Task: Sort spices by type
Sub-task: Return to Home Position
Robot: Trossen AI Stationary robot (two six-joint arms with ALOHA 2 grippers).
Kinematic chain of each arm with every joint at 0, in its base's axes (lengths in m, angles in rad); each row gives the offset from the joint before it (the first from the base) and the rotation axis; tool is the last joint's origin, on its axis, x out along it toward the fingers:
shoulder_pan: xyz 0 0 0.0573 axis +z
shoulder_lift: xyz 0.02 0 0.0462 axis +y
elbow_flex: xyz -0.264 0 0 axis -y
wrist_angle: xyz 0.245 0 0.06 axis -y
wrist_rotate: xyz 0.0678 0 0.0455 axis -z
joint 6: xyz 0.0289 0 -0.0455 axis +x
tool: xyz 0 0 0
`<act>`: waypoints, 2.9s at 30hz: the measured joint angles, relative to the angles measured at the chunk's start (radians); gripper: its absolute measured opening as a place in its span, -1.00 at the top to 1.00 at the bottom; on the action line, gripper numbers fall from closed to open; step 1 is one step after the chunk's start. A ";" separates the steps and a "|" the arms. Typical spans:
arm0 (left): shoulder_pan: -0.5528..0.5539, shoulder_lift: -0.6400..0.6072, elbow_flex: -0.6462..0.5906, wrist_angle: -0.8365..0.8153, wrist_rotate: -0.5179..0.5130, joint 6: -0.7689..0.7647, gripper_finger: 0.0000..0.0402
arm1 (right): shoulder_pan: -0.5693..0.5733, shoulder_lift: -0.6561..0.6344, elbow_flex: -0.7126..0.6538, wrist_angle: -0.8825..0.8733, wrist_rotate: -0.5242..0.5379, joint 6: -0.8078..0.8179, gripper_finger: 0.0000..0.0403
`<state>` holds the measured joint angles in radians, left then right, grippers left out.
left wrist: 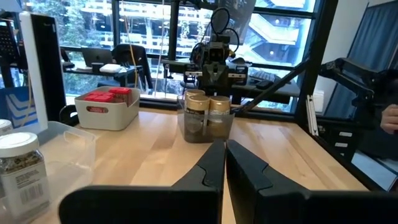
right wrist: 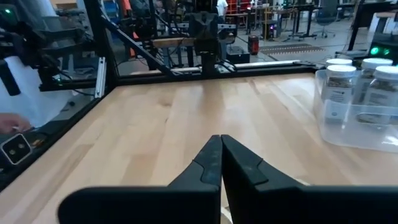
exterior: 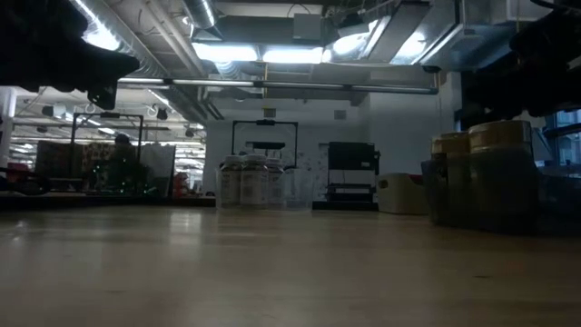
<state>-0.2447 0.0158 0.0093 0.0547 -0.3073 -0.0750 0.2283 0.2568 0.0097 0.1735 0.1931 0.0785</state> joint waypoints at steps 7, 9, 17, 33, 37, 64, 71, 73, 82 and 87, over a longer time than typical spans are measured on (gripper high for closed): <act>0.000 0.000 0.000 0.000 0.000 0.002 0.97 | 0.000 -0.001 -0.001 0.002 0.054 -0.032 0.95; 0.000 0.000 0.000 0.000 0.000 0.000 0.97 | 0.000 -0.020 -0.001 0.005 0.067 -0.035 0.95; 0.000 0.000 0.000 0.000 0.000 0.003 0.97 | 0.000 -0.189 -0.002 -0.104 0.063 -0.047 0.95; 0.000 0.000 0.000 -0.001 0.000 0.003 0.97 | 0.000 -0.250 0.011 -0.144 -0.057 0.020 0.95; 0.000 0.000 0.000 0.000 0.000 0.003 0.97 | 0.000 -0.250 0.012 -0.146 -0.056 0.020 0.95; 0.000 0.000 0.000 -0.001 0.000 0.003 0.97 | 0.034 -0.253 0.014 -0.148 -0.062 0.021 0.95; 0.000 0.000 0.000 -0.001 0.000 0.004 0.97 | 0.034 -0.253 0.014 -0.148 -0.062 0.021 0.95; 0.000 0.000 0.000 -0.001 0.000 0.004 0.97 | 0.034 -0.253 0.014 -0.148 -0.062 0.022 0.95; 0.000 0.000 0.000 -0.001 0.000 0.004 0.97 | 0.033 -0.253 0.014 -0.148 -0.063 0.021 0.95; 0.000 0.000 0.000 -0.001 0.000 0.004 0.97 | 0.033 -0.253 0.014 -0.147 -0.063 0.021 0.95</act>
<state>-0.2448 0.0158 0.0093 0.0540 -0.3069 -0.0711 0.2615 0.0036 0.0242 0.0261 0.1303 0.0998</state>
